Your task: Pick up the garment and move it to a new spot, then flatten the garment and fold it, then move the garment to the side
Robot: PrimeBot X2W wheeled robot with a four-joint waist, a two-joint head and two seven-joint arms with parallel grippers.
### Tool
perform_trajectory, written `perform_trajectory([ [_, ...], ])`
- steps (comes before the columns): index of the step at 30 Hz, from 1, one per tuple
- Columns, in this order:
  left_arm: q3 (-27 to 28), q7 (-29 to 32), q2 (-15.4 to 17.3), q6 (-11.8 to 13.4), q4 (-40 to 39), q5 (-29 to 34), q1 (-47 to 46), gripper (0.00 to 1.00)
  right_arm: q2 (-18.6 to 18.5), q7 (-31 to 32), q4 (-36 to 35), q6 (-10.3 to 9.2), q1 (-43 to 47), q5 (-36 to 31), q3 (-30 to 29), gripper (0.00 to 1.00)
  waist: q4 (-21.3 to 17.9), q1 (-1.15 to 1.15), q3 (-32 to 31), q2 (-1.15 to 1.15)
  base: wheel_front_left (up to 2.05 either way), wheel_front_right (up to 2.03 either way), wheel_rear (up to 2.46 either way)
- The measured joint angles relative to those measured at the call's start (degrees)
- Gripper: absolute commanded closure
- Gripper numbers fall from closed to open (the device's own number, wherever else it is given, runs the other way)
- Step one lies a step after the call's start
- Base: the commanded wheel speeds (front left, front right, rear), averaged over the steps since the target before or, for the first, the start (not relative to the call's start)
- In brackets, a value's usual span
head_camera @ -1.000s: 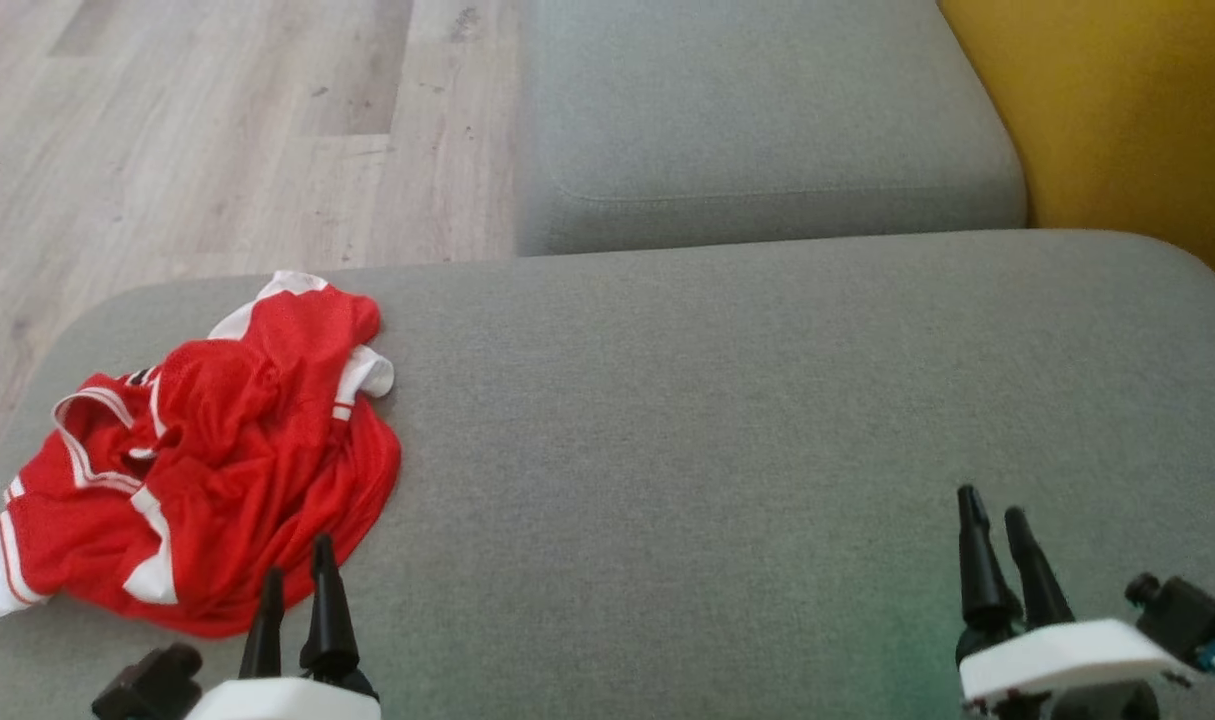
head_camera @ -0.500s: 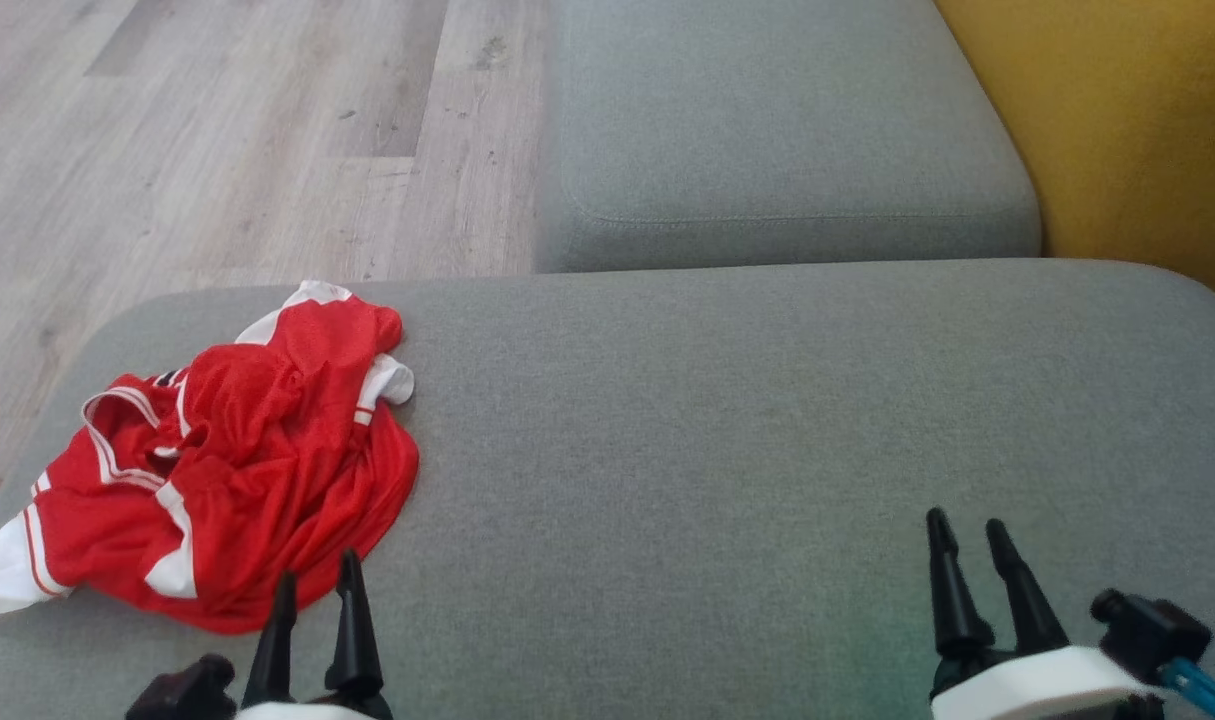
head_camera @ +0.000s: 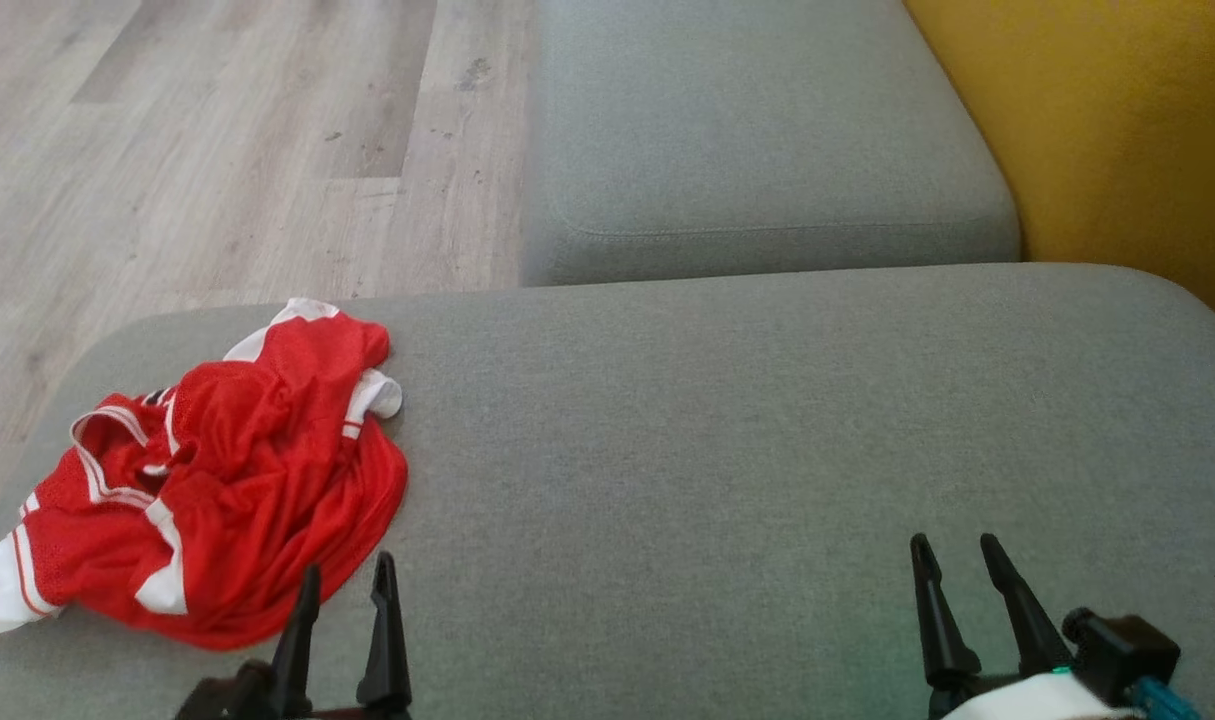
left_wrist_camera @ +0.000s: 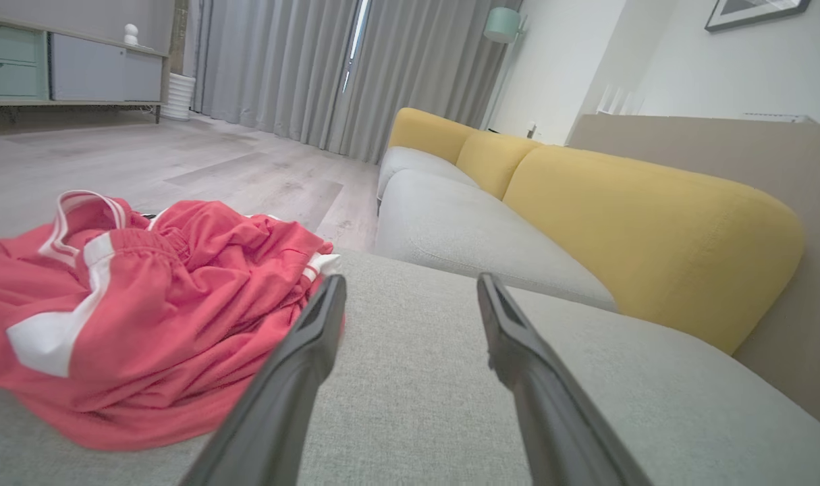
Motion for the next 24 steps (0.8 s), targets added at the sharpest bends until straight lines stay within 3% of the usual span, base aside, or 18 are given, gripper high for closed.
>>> perform_trajectory([
  [14,-1.53,-2.24,0.1,1.7,-0.97,9.26,0.38,0.0,0.0,-2.45,-1.76,0.0,0.61,-9.23,-1.24,0.0,-0.64,0.0,0.7,0.0,0.0,0.0,0.0],
  [24,-2.99,-3.78,0.19,3.0,-1.25,16.64,-0.24,0.0,0.0,-4.13,-2.8,0.0,0.56,-16.06,-1.74,0.0,1.01,0.0,2.52,0.0,0.0,0.0,0.0],
])
